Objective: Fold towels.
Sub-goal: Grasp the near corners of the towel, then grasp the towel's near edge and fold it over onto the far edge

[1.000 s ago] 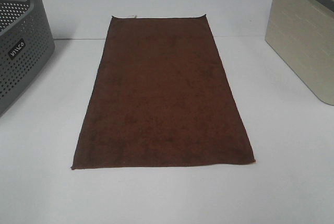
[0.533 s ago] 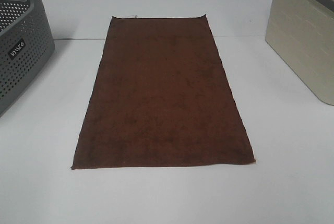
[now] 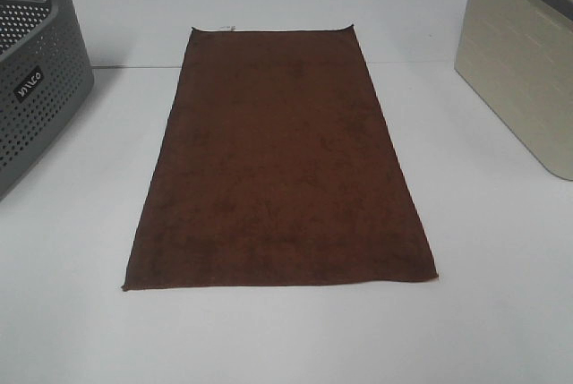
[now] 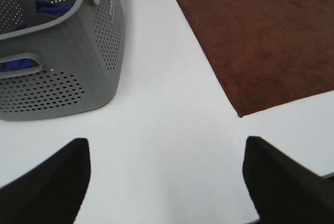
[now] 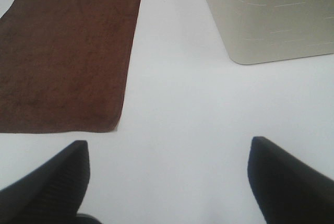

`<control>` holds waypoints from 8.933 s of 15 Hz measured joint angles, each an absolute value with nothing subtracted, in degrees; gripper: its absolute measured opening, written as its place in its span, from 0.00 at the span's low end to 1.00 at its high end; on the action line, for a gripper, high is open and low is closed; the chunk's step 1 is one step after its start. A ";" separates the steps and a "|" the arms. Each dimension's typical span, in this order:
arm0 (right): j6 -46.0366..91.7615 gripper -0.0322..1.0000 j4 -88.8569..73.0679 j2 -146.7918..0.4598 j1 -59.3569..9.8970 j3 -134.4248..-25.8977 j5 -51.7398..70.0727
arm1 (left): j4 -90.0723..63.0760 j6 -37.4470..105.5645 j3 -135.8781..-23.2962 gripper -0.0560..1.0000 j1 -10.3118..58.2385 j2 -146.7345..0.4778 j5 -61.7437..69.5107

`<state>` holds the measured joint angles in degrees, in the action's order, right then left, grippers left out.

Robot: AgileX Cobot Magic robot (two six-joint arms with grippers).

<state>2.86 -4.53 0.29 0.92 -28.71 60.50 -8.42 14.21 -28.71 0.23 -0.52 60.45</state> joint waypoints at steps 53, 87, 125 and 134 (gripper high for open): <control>39.53 0.76 -47.44 -106.34 0.92 -44.52 32.77 | -64.11 45.44 -46.24 0.78 8.59 -108.35 28.13; 25.78 0.03 -43.66 -90.70 -10.08 -39.88 36.27 | -62.40 42.06 -36.27 0.06 14.27 -89.50 27.16; 6.25 0.79 -22.80 -143.18 -8.08 -133.79 69.21 | -35.18 18.85 -116.65 0.88 9.11 -140.37 44.23; 7.16 0.78 -25.27 -132.47 -8.08 -108.80 68.81 | -24.75 3.09 -108.52 0.88 9.11 -132.47 55.46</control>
